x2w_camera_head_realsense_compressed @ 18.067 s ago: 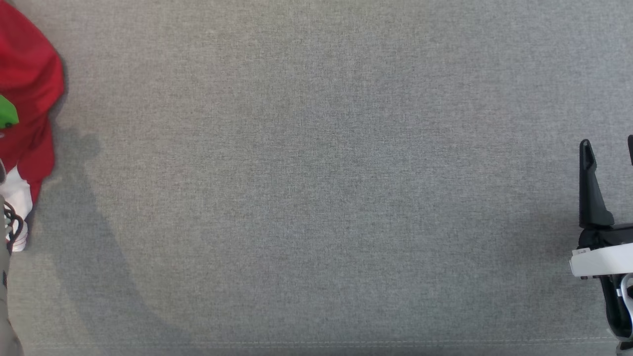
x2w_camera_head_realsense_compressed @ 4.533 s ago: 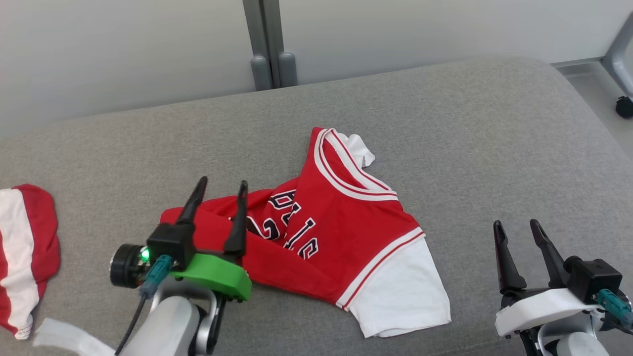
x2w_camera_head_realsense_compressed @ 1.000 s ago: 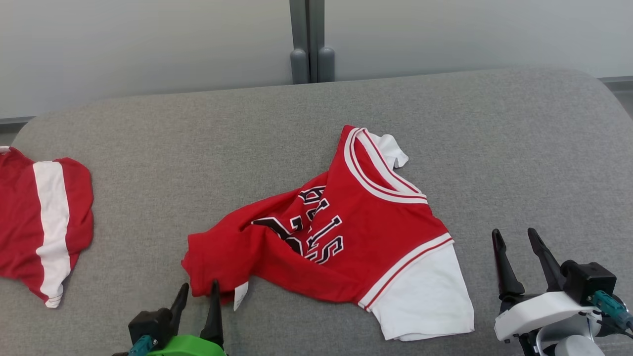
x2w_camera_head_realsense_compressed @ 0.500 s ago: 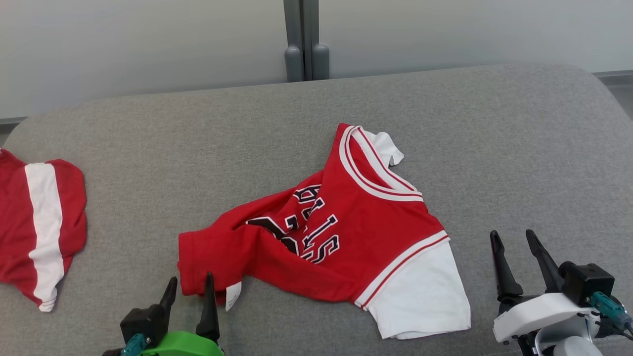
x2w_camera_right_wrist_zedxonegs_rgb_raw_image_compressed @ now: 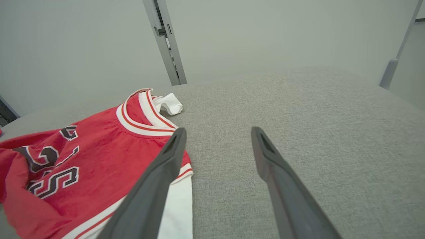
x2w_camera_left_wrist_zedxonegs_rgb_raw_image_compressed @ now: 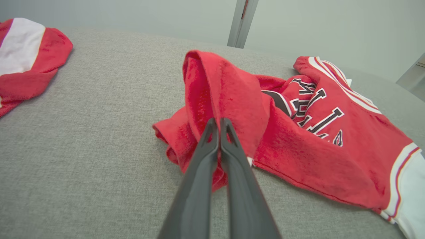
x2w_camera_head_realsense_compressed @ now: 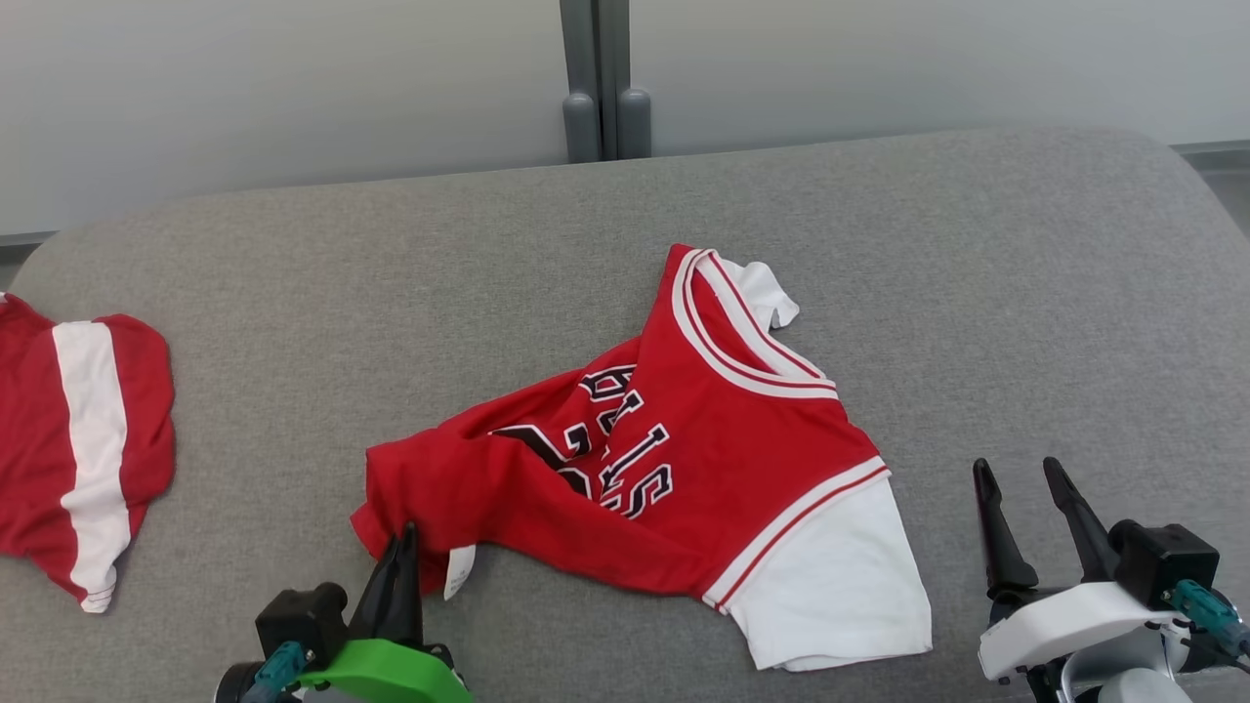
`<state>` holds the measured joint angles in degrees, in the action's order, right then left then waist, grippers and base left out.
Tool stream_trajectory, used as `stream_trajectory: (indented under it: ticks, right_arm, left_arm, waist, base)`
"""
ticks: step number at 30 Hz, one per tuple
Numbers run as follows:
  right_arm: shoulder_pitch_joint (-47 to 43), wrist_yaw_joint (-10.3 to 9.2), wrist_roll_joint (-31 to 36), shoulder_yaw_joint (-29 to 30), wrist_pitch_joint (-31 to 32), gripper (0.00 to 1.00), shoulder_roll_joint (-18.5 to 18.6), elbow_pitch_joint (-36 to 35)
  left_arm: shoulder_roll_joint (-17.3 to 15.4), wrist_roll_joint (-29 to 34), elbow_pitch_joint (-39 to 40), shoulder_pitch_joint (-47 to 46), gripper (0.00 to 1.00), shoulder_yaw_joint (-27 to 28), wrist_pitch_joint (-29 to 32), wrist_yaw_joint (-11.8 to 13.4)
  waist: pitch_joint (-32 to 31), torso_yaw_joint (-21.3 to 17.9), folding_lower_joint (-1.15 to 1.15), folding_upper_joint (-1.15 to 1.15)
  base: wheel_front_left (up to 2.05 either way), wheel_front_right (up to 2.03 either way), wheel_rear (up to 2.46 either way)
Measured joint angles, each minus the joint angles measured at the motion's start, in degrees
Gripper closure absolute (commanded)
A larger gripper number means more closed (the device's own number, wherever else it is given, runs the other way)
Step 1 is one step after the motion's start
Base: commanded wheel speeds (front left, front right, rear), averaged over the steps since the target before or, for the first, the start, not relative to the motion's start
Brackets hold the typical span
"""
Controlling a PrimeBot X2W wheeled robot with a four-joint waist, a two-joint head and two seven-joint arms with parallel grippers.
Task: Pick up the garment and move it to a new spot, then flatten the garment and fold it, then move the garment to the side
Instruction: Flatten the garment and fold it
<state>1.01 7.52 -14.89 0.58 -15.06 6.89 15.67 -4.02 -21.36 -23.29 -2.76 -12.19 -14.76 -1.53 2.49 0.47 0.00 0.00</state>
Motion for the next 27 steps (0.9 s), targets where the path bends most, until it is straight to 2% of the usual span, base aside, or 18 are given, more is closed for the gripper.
stream_trajectory:
  ticks: [3,11,15,20,23,24,25,26,27]
  right_arm:
    - [-0.53,0.00,0.00,0.04,0.00,0.00,-0.18,0.03]
    - [-0.55,0.00,-0.05,-0.10,0.00,0.00,-0.60,-0.08]
    - [-0.51,0.00,-0.25,-0.24,0.00,0.00,-0.55,-0.04]
    - [-0.41,0.00,-0.77,-0.30,0.00,0.00,-0.23,0.14]
    - [-0.37,0.00,-0.94,-0.27,0.00,0.00,-0.10,0.25]
    - [-0.36,-0.01,-1.01,-0.26,0.00,0.00,-0.04,0.32]
    - [-0.35,0.00,-1.01,-0.26,0.00,0.00,-0.01,0.37]
    - [-0.32,0.00,-1.02,-0.23,0.00,0.00,0.00,0.40]
    - [-0.32,-0.01,-1.03,-0.21,0.00,0.00,0.00,0.44]
  left_arm:
    - [-0.13,0.23,4.12,0.07,1.00,-0.79,1.48,0.01]
    - [-0.65,-0.27,12.80,5.86,1.00,-4.41,10.28,0.18]
    - [-0.33,-1.70,12.60,9.88,1.00,-6.25,12.88,0.08]
    - [-0.26,-3.37,8.72,12.41,1.00,-7.22,16.13,0.34]
    - [-0.27,-3.87,7.94,12.60,1.00,-6.95,15.85,0.35]
    - [-0.29,-4.24,7.90,12.54,0.76,-6.61,15.66,0.36]
    - [-0.43,-4.14,8.06,12.35,0.32,-6.41,15.16,0.63]
    - [-0.64,-4.03,8.39,12.10,0.00,-6.16,14.66,0.77]
    - [-0.88,-4.03,9.03,11.61,0.00,-5.61,13.91,0.87]
  waist:
    - [-0.15,0.74,0.00,0.00]
    - [-0.01,2.34,0.00,0.00]
    - [0.45,2.49,0.00,0.00]
    - [0.57,2.26,0.00,0.00]
    - [0.57,2.21,0.00,0.00]
    - [0.55,2.18,0.00,0.00]
    - [0.52,2.13,0.00,0.00]
    - [0.48,2.09,0.00,0.00]
    - [0.44,2.03,0.00,0.00]
  base:
    - [0.00,0.00,0.00]
    - [0.00,0.00,0.00]
    - [0.00,0.00,0.00]
    - [0.00,0.00,0.00]
    - [0.00,0.00,0.00]
    - [0.00,0.00,0.00]
    - [0.00,0.00,0.00]
    - [0.00,0.00,0.00]
    - [0.00,0.00,0.00]
